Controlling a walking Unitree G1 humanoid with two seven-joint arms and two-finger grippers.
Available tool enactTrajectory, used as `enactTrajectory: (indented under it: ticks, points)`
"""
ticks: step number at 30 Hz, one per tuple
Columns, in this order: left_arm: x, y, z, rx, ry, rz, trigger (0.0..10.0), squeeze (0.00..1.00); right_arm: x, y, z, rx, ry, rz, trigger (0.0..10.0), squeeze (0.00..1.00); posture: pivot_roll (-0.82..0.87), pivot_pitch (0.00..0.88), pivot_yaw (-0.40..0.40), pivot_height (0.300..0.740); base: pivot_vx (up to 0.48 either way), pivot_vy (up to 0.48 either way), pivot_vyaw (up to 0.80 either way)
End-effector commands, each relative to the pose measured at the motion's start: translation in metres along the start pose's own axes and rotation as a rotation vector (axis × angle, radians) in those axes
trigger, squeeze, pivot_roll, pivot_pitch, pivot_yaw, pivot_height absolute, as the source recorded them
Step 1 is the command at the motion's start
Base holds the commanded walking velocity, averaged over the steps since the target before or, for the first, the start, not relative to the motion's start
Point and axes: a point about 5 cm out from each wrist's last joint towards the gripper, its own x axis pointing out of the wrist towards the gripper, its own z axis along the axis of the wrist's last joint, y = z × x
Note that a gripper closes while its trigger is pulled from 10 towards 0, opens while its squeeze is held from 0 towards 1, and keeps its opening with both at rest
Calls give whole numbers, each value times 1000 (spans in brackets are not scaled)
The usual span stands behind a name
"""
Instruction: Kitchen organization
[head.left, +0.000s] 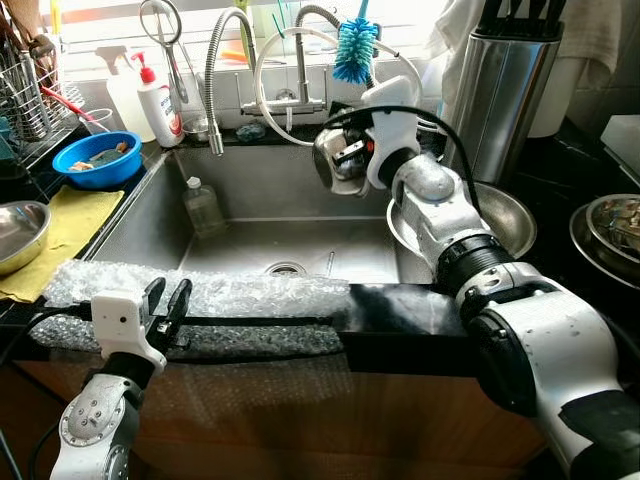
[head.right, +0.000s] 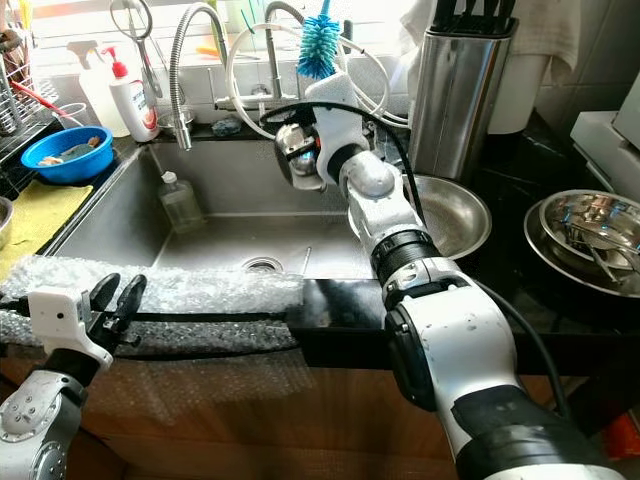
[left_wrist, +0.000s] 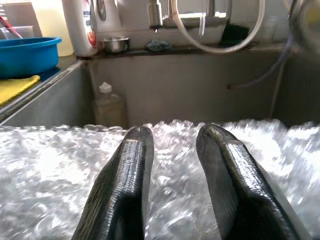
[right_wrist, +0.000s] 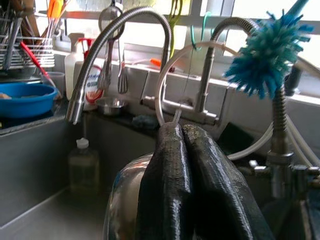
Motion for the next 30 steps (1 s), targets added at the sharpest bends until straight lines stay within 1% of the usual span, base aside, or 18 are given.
enactTrajectory:
  ticks: [1,3,7,10,17,21,27,30]
  points:
    - [7,-2,16,-35,-57,-12,10000,0,1,6,-3,6,5,13,10000,0,16,0,83,740,0,0,0]
    - [10,-2,26,-42,-88,-16,10000,0,0,8,-8,14,20,11,10000,0,21,0,82,740,0,0,0]
    - [12,-2,32,-36,-101,-25,10000,0,-2,10,-14,27,37,7,10000,0,26,0,83,740,0,0,0]
    - [9,-3,30,-28,-79,-45,10000,0,-3,11,-21,24,60,1,10000,0,29,0,84,740,0,0,0]
    - [8,-1,31,-20,-61,-40,10000,0,-9,11,-39,46,131,-9,10000,0,45,0,76,740,0,0,0]
    - [6,-4,30,-29,-47,-48,10000,0,-13,14,-53,89,174,-16,10000,0,54,0,72,740,0,0,0]
    - [5,-7,27,-42,-19,-75,10000,0,-18,15,-64,121,213,-27,10000,0,55,0,74,740,0,0,0]
    - [5,-7,27,-45,-16,-75,10000,0,-19,15,-66,124,218,-27,10000,0,55,0,74,740,0,0,0]
